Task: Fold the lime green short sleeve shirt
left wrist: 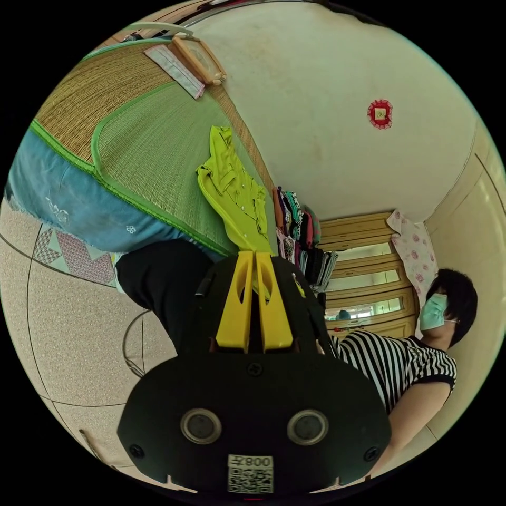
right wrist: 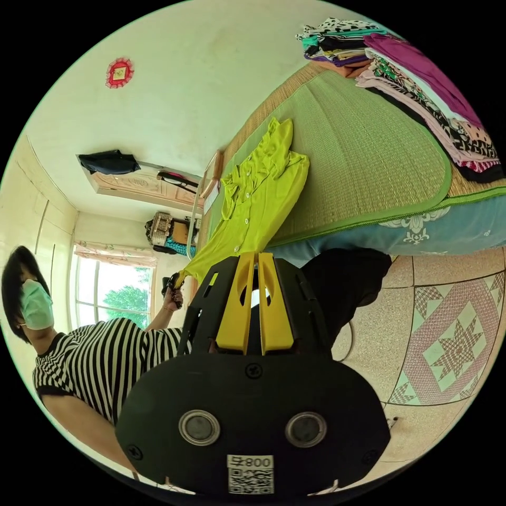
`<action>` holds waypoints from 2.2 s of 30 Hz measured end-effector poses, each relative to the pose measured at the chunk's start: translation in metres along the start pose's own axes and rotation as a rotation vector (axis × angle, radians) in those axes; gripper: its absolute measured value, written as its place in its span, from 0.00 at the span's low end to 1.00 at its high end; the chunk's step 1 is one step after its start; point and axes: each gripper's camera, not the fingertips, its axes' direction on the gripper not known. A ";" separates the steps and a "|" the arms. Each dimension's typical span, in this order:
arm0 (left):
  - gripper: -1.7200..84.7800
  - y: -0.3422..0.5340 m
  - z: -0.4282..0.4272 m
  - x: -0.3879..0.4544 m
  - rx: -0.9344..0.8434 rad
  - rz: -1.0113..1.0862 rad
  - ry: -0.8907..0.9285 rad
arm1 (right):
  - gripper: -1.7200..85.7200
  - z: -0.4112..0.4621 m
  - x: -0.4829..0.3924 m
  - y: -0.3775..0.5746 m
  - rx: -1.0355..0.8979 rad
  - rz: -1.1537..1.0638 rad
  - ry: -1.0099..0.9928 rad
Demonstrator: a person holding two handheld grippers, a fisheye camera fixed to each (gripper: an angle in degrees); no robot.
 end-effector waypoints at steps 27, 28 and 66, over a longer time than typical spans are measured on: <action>0.02 -0.123 0.021 0.014 0.106 0.090 0.102 | 0.03 -0.005 -0.014 -0.046 0.125 -0.165 0.004; 0.02 -0.142 0.028 0.016 0.110 0.093 0.104 | 0.03 0.001 -0.012 -0.064 0.128 -0.168 0.005; 0.03 -0.589 0.299 -0.013 0.051 -0.092 -0.116 | 0.04 0.258 0.172 -0.414 -0.062 0.052 0.083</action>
